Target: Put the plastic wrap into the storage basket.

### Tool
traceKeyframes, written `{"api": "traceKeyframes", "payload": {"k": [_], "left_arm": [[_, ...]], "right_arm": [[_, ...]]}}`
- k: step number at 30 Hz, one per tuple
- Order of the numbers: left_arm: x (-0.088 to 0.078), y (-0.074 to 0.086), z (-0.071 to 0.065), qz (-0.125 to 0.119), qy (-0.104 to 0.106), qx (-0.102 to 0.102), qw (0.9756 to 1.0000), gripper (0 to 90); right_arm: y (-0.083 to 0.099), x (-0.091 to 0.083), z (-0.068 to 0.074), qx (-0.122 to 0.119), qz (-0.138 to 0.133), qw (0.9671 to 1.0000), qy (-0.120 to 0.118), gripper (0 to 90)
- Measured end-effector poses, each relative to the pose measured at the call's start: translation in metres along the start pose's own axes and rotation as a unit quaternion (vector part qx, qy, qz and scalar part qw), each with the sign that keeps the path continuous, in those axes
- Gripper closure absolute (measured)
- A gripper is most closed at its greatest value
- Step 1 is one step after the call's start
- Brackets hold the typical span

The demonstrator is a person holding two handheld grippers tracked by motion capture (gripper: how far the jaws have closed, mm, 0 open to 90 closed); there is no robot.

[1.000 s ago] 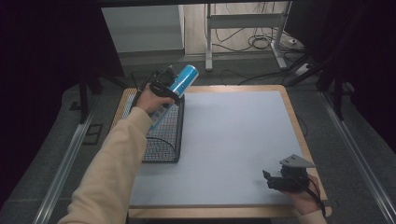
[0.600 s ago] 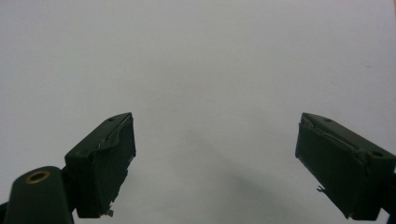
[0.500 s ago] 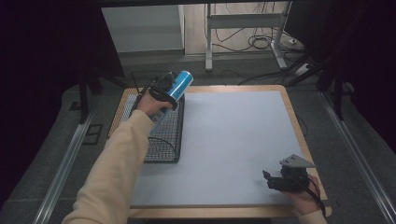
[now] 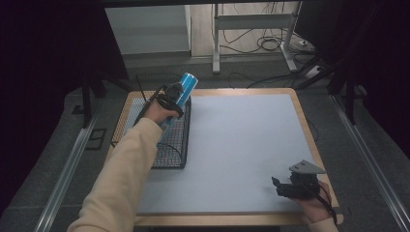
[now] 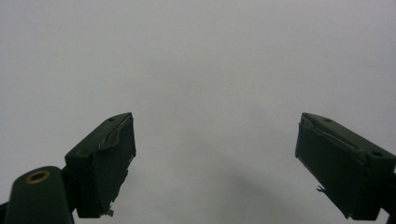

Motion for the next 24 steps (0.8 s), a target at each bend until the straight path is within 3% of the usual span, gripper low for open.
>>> {"api": "traceKeyframes", "payload": {"k": [6, 9, 14, 15, 16, 19, 24], "left_arm": [[0.001, 0.001, 0.002, 0.002, -0.003, -0.008, 1.0, 28.4], [-0.013, 0.0, 0.003, -0.044, 0.008, -0.022, 0.9988, 26.1], [-0.019, 0.003, 0.0, -0.046, 0.012, -0.021, 0.9986, 17.6], [-0.027, 0.007, -0.003, -0.061, 0.01, -0.022, 0.9978, 17.2], [-0.027, 0.007, -0.003, -0.061, 0.01, -0.022, 0.9978, 17.0], [-0.045, 0.015, -0.007, -0.095, 0.036, -0.026, 0.9945, 16.3], [-0.064, 0.024, -0.016, -0.12, 0.057, -0.015, 0.9911, 16.2]], "right_arm": [[0.0, 0.0, 0.0, -0.001, 0.001, 1.0, 0.0, 12.4], [0.0, -0.001, 0.0, 0.0, 0.0, 1.0, 0.0, 12.4], [0.0, -0.002, 0.0, 0.0, -0.001, 1.0, 0.001, 12.4], [0.0, -0.002, 0.0, 0.0, -0.002, 1.0, 0.001, 12.5], [0.0, -0.002, 0.0, 0.0, -0.002, 1.0, 0.001, 12.5], [0.0, -0.002, 0.0, -0.001, -0.003, 1.0, 0.001, 12.4], [0.0, -0.003, -0.001, 0.0, -0.004, 1.0, 0.003, 12.4]]}}
Point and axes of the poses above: each handheld gripper's, and its own axes: x roughly forward along the jaws, y roughly out of its underside, z roughly to its left, the point moved 1 cm from there along x, roughly forward along the jaws
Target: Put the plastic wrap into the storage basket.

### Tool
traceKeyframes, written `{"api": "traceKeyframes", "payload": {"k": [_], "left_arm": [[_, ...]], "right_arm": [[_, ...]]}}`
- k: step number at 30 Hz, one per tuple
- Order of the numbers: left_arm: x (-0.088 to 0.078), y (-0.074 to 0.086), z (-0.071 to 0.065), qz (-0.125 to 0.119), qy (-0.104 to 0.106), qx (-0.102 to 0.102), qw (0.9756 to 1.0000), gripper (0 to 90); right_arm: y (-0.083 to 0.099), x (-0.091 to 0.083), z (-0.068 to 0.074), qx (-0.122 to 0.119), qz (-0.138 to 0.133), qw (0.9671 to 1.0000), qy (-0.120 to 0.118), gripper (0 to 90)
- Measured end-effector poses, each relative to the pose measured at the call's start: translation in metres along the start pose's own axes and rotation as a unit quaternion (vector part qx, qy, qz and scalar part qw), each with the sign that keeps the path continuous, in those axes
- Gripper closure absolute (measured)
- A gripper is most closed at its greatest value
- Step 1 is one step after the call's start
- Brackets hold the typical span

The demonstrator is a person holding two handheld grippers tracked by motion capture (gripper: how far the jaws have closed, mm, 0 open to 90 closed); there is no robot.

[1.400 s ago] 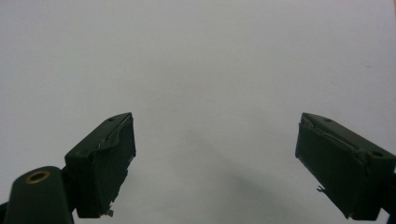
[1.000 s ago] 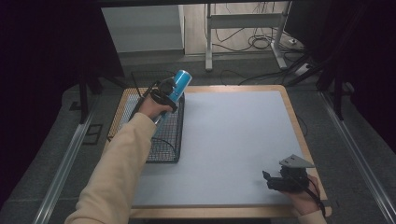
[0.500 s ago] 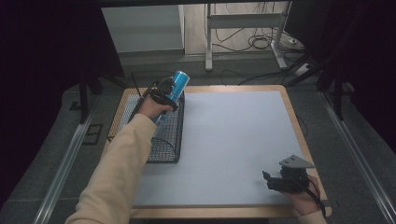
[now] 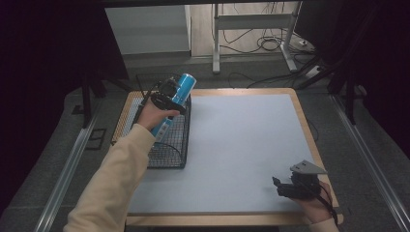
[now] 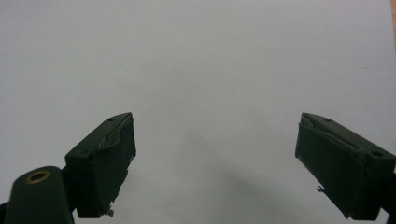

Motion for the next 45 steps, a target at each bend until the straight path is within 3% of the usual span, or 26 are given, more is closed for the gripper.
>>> {"api": "traceKeyframes", "payload": {"k": [1, 4, 7, 8, 10, 13, 16, 19, 20, 21, 23, 28, 31, 32, 45], "left_arm": [[-0.01, 0.004, -0.009, -0.014, 0.014, 0.006, 0.9998, 16.5], [-0.023, 0.012, -0.028, -0.024, 0.045, 0.024, 0.9984, 16.5], [-0.029, 0.018, -0.04, -0.032, 0.055, 0.036, 0.9973, 16.7], [-0.036, 0.026, -0.055, -0.041, 0.07, 0.049, 0.9955, 16.8], [-0.04, 0.03, -0.061, -0.047, 0.072, 0.055, 0.9947, 16.8], [-0.052, 0.046, -0.082, -0.06, 0.099, 0.07, 0.9909, 17.3], [-0.054, 0.054, -0.09, -0.058, 0.107, 0.081, 0.9893, 17.3], [-0.053, 0.073, -0.109, -0.063, 0.132, 0.096, 0.9846, 17.5], [-0.053, 0.073, -0.109, -0.063, 0.132, 0.096, 0.9846, 17.5], [-0.051, 0.082, -0.117, -0.065, 0.14, 0.103, 0.9827, 17.6], [-0.047, 0.093, -0.126, -0.064, 0.142, 0.108, 0.9818, 17.6], [-0.034, 0.115, -0.14, -0.061, 0.149, 0.11, 0.9809, 17.6], [-0.027, 0.129, -0.146, -0.074, 0.136, 0.102, 0.9827, 19.0], [-0.024, 0.131, -0.148, -0.063, 0.133, 0.11, 0.983, 18.7], [-0.017, 0.137, -0.146, -0.063, 0.14, 0.101, 0.9829, 18.8]], "right_arm": [[0.0, 0.0, 0.0, 0.0, 0.0, 1.0, 0.001, 12.4], [0.0, -0.001, 0.001, -0.001, 0.0, 1.0, 0.002, 12.4], [-0.001, -0.002, 0.002, -0.002, -0.001, 1.0, 0.002, 12.4], [-0.002, -0.002, 0.004, -0.005, -0.003, 1.0, 0.002, 12.4], [-0.002, -0.002, 0.005, -0.006, -0.004, 1.0, 0.001, 12.4], [-0.003, -0.002, 0.006, -0.007, -0.004, 1.0, 0.0, 12.4], [-0.003, -0.002, 0.006, -0.007, -0.004, 1.0, -0.001, 12.4], [-0.003, -0.002, 0.006, -0.008, -0.007, 0.9999, -0.001, 12.4], [-0.003, -0.002, 0.006, -0.008, -0.007, 0.9999, -0.001, 12.4], [-0.003, -0.002, 0.006, -0.009, -0.009, 0.9999, 0.0, 12.4], [-0.003, -0.002, 0.006, -0.01, -0.011, 0.9999, 0.0, 12.4], [-0.003, -0.002, 0.007, -0.012, -0.013, 0.9998, -0.002, 12.4], [-0.003, -0.002, 0.007, -0.011, -0.013, 0.9999, -0.003, 12.4], [-0.003, -0.002, 0.007, -0.011, -0.013, 0.9998, -0.003, 12.4], [-0.003, -0.004, 0.006, -0.012, -0.026, 0.9996, -0.001, 12.4]]}}
Point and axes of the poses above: each handheld gripper's, and its own axes: x roughly forward along the jaws, y roughly out of its underside, z roughly to its left, the point moved 1 cm from there along x, roughly forward along the jaws
